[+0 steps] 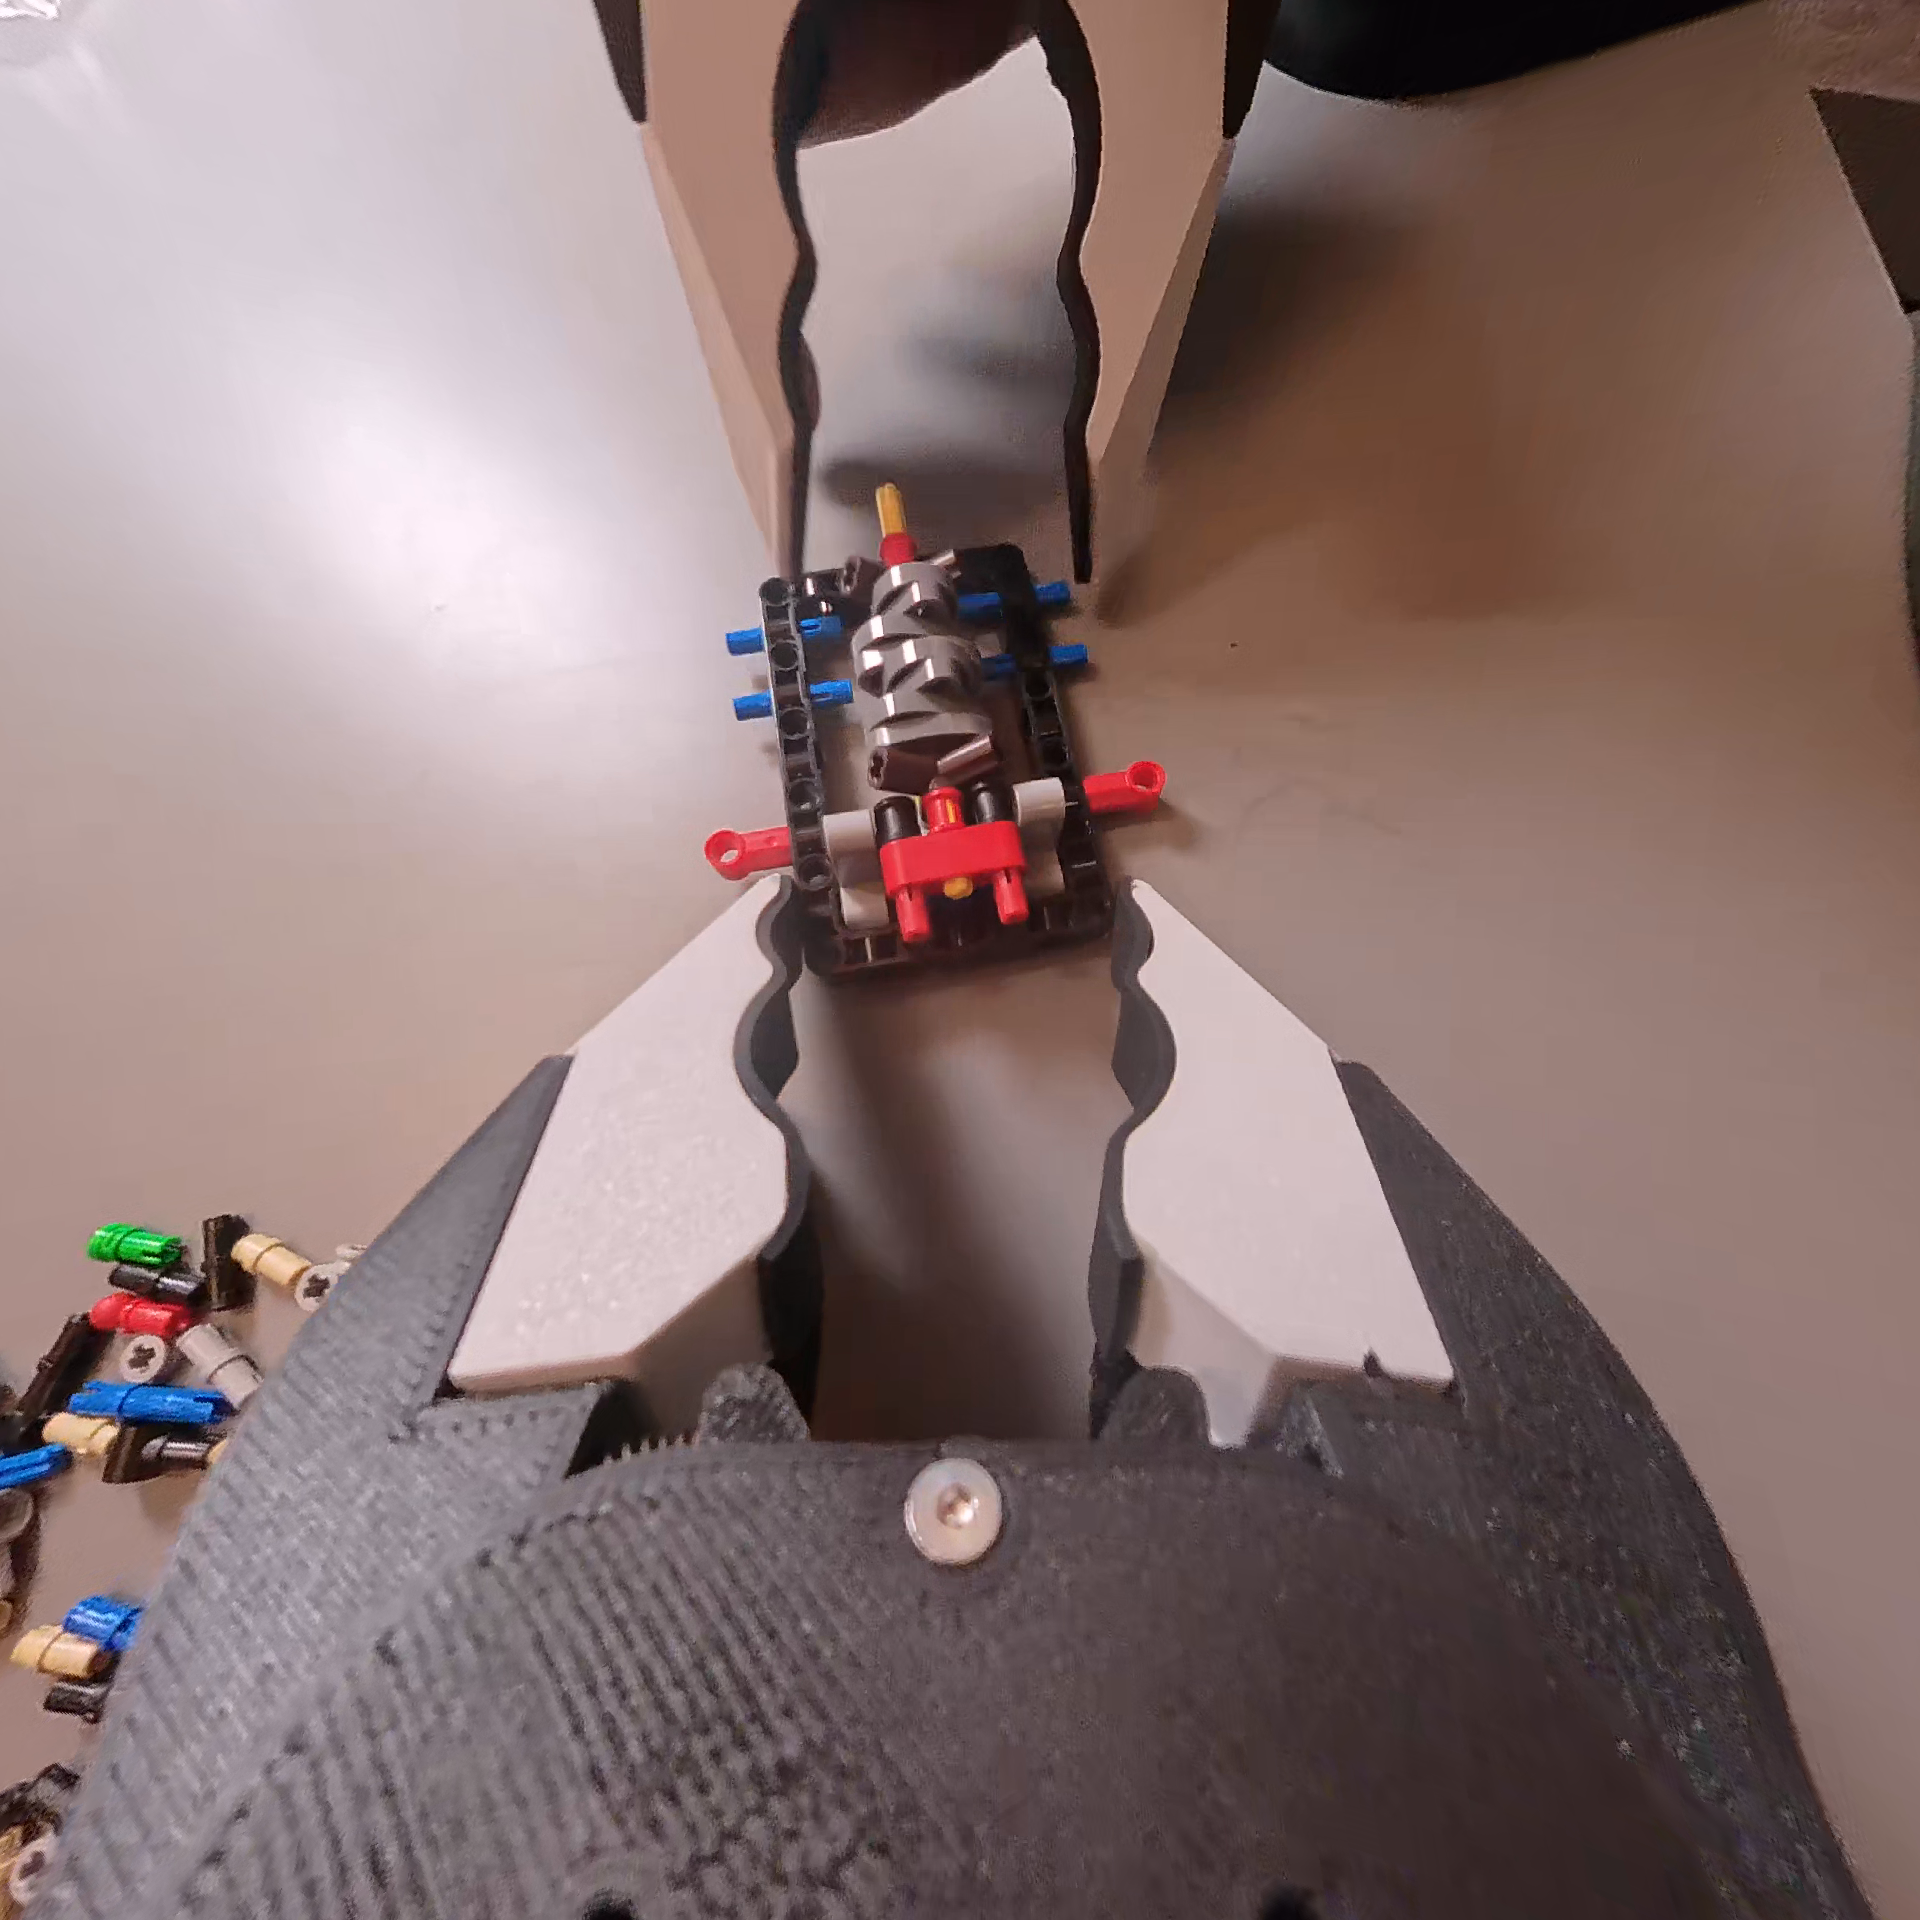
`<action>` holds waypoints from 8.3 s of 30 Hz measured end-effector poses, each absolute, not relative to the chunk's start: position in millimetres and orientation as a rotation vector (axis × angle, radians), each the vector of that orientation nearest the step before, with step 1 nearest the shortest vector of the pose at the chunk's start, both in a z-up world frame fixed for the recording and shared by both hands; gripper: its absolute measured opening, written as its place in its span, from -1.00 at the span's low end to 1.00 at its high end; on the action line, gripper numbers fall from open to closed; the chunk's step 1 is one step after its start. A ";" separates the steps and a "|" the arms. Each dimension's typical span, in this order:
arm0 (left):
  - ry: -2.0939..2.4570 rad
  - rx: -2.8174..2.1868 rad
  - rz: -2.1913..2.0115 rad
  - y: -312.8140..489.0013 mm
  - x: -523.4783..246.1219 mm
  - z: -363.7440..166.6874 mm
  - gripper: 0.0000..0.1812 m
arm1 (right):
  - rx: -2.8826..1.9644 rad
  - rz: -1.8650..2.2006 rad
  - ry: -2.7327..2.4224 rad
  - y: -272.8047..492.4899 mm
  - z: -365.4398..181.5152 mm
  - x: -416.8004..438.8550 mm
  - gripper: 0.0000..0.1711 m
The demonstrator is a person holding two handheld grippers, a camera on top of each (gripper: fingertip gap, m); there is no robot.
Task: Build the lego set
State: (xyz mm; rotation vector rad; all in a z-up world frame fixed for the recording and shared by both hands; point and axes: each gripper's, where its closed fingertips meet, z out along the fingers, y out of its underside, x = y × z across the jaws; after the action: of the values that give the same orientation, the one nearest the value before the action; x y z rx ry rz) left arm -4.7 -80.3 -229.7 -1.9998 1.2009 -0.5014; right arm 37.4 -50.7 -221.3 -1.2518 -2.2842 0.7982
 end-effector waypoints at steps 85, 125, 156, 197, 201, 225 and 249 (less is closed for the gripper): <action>1.070 -2.069 -0.587 -71.2 -5.5 -225.7 -0.36 | -1.471 1.201 -1.872 -39.7 -193.7 17.8 -0.93; 1.050 -2.064 -0.603 -70.7 -8.8 -224.4 -0.37 | -1.442 1.077 -2.015 -33.2 -212.5 35.0 -0.86; 0.814 -1.986 -1.084 -79.4 -3.2 -185.2 -0.37 | -1.473 1.515 -1.786 -41.2 -159.2 33.1 -0.97; 1.164 -2.101 -0.417 -85.7 -15.8 -226.9 -0.12 | -1.252 0.844 -2.171 -59.1 -221.8 36.4 -0.67; 1.172 -2.089 -0.437 -86.1 -11.9 -231.2 -0.27 | -1.279 0.892 -2.145 -56.2 -220.2 35.2 -0.74; 1.122 -2.067 -0.412 -76.6 -22.5 -227.9 -0.38 | -1.391 0.968 -2.059 -45.5 -216.6 28.6 -0.89; 0.129 -1.443 -0.084 37.5 -142.8 -13.8 -0.45 | -1.225 0.925 -0.890 125.4 -6.4 -33.8 -0.41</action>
State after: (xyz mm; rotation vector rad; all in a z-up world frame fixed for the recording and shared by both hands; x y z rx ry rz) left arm -142.8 37.5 -13.8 -1.4428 0.1290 -0.0838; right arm -33.8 125.4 -6.4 -1.2246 -0.8899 0.9246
